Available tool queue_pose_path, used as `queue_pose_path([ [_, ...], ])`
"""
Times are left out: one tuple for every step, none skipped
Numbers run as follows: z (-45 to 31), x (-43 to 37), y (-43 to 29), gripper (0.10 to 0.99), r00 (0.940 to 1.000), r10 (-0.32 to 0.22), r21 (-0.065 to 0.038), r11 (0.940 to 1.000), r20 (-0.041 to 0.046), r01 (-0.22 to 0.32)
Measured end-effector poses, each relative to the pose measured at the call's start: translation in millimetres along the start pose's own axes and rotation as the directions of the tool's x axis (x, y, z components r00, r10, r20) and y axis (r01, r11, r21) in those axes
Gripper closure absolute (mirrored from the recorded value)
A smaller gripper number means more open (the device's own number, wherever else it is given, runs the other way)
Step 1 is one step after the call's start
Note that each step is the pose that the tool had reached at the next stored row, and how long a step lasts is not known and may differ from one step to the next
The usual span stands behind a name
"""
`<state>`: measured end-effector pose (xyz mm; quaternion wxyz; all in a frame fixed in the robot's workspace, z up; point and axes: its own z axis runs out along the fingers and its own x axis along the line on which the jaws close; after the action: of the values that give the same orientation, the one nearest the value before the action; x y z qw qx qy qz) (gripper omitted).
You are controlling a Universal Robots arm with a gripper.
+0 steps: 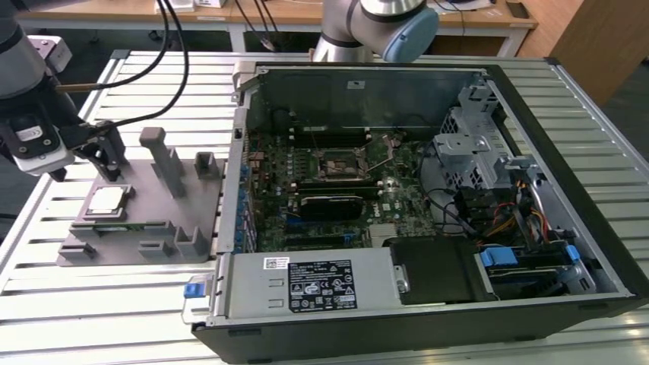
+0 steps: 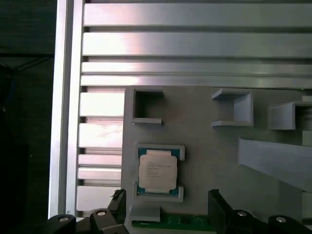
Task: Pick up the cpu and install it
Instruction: 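Pick up the cpu and move it towards the insertion slot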
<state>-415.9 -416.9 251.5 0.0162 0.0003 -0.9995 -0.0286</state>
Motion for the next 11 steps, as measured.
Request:
queue_pose_path([
  [1.4, 0.0, -0.1, 0.325, 1.0000, 0.000, 0.000, 1.0000, -0.0001, 0.000],
  [2.9, 0.0, -0.2, 0.325, 1.0000, 0.000, 0.000, 1.0000, 0.0006, 0.000],
  [4.4, 0.1, -0.3, 0.325, 1.0000, 0.000, 0.000, 1.0000, 0.0024, 0.000],
  [5.5, 0.3, -0.4, 0.325, 1.0000, 0.000, 0.000, 1.0000, 0.0059, 0.000],
  [6.5, 0.6, -0.5, 0.325, 0.9999, -0.001, 0.000, 1.0000, 0.0105, 0.001],
  [7.8, 0.9, -0.5, 0.325, 0.9999, -0.001, 0.000, 1.0000, 0.0147, 0.001],
  [9.2, 0.9, -0.6, 0.325, 0.9999, -0.001, 0.000, 1.0000, 0.0166, 0.001],
  [10.5, 0.9, -0.7, 0.325, 0.9999, -0.001, 0.000, 1.0000, 0.0167, 0.001],
  [11.8, 1.0, -0.8, 0.325, 0.9999, -0.001, 0.000, 1.0000, 0.0166, 0.001],
  [13.2, 1.1, -0.8, 0.325, 0.9999, -0.001, 0.000, 1.0000, 0.0166, 0.001],
  [14.2, 1.0, -0.9, 0.325, 0.9999, -0.001, 0.000, 1.0000, 0.0165, 0.001],
])
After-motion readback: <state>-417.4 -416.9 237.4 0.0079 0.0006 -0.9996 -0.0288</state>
